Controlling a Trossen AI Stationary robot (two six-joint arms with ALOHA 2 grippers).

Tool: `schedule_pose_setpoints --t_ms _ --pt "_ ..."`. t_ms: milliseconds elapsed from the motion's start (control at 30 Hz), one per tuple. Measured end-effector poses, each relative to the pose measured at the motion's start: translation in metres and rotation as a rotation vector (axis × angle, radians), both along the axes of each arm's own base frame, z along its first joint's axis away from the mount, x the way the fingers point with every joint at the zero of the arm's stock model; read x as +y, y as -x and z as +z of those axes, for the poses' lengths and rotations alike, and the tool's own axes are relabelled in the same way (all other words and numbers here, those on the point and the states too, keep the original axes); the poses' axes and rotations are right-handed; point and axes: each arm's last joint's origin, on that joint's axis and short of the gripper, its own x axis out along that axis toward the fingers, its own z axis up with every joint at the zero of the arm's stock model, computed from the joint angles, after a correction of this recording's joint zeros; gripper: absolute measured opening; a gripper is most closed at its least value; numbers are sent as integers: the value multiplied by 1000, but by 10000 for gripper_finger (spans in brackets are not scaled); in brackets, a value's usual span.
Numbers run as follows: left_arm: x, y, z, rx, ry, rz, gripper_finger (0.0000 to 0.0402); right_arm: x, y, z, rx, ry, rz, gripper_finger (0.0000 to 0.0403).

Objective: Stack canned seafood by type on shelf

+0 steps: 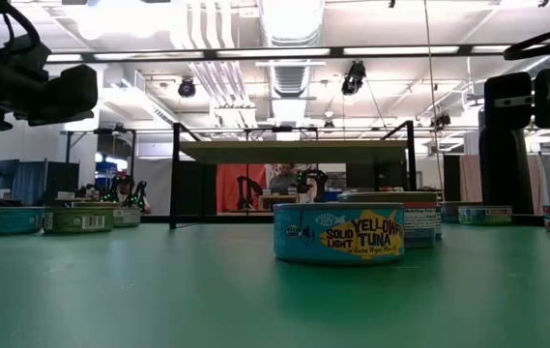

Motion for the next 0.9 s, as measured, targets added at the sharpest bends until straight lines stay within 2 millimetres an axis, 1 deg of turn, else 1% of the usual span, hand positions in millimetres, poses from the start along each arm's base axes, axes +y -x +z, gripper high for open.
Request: schedule_pose_setpoints --t_ms 167,267,333,400,467,533,567,633,700,833,900 --pt "0 0 0 0 0 0 79 0 0 0 -3 3 0 43" --pt "0 0 0 0 0 0 79 -1 -3 6 -90 32 -32 43" --pt "0 0 0 0 0 1 79 0 -4 13 -149 -1 -24 43" --pt "0 0 0 0 0 0 79 1 -4 21 -187 -113 -14 43" --pt "0 0 0 -17 4 0 79 1 -4 30 -196 -264 -19 43" --pt "0 0 1 -108 29 -13 79 1 -3 38 -190 -428 -29 43" --pt "0 -1 1 -148 45 -51 79 1 -3 42 -183 -503 -29 43" --pt "-1 -6 0 -184 81 -191 79 1 -1 47 -165 -626 -25 43" --pt "-4 -12 -1 -167 117 -390 79 0 0 52 -192 -672 -16 43" --pt "-15 -26 -12 -126 154 -834 79 -2 0 57 -305 -626 -71 43" --pt "-21 -31 -9 -129 135 -1031 79 -4 -1 58 -352 -605 -131 43"
